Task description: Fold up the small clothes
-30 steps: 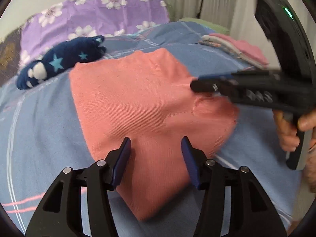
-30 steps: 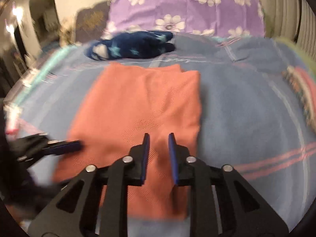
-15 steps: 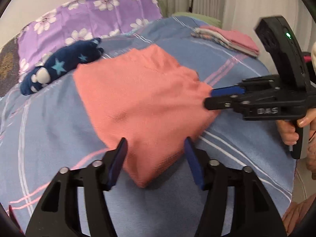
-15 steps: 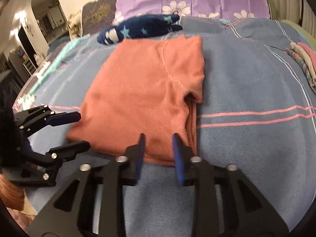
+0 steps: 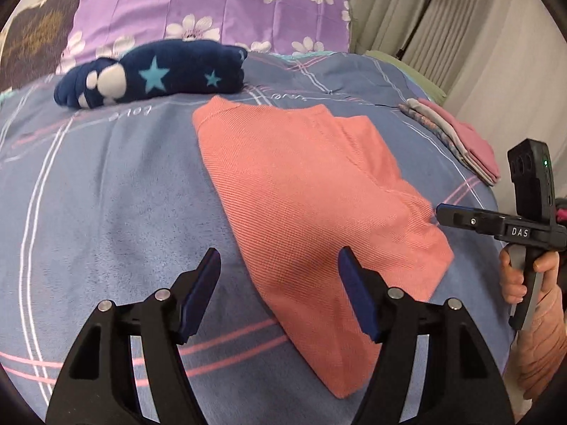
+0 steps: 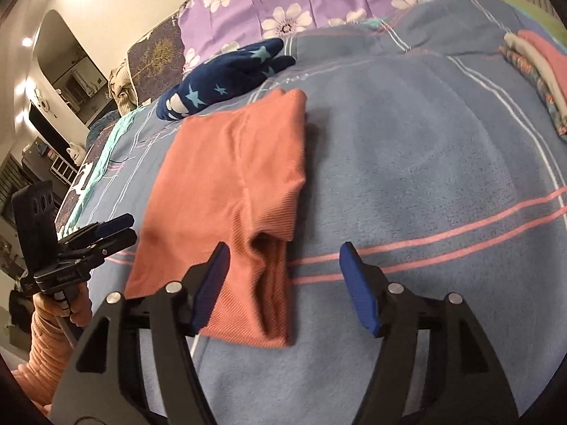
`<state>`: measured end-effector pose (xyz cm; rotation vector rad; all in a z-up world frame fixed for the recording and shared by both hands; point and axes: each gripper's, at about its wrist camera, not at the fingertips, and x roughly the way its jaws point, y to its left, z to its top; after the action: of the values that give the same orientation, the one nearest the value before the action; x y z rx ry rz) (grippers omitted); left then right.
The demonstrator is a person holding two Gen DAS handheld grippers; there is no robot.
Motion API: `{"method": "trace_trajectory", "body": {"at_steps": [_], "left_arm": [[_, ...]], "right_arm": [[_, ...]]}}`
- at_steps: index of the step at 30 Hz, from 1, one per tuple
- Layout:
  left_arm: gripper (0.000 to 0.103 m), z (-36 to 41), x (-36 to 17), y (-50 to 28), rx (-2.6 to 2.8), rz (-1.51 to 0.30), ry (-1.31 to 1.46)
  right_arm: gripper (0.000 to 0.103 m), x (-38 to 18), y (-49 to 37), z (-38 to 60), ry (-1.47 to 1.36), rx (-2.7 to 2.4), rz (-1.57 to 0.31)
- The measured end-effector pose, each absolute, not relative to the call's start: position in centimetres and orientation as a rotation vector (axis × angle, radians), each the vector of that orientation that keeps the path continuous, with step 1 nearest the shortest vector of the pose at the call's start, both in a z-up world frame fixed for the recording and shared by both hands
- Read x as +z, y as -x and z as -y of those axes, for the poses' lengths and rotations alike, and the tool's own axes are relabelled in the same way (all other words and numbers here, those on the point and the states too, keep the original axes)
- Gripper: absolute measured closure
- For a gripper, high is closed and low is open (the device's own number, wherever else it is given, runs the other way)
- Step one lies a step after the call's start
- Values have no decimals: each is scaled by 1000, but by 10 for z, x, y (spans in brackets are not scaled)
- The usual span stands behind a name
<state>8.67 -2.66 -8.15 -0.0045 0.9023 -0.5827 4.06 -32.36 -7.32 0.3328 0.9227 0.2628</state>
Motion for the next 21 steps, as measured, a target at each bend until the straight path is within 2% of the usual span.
{"method": "trace_trajectory", "body": {"at_steps": [4,9,15,18,21], "left_arm": [[31,31,-96,-109,-579,-958,36],[16,39,-104,-128,-614,-958,63],[9,47,-103,-134,-634,-951,-5],[4,47,-103,-142,-631,-982,59],[3,48,-102,-147,-605,-1004,93]], "right_arm": [[37,-81,-58,324,-361,288,-956],[34,-86,-74,320,-363,318,-968],[34,-90,-76,323,-372,337,-959],[34,-89,-76,322,-362,337,-958],[34,-87,-76,322,-365,329,-959]]}}
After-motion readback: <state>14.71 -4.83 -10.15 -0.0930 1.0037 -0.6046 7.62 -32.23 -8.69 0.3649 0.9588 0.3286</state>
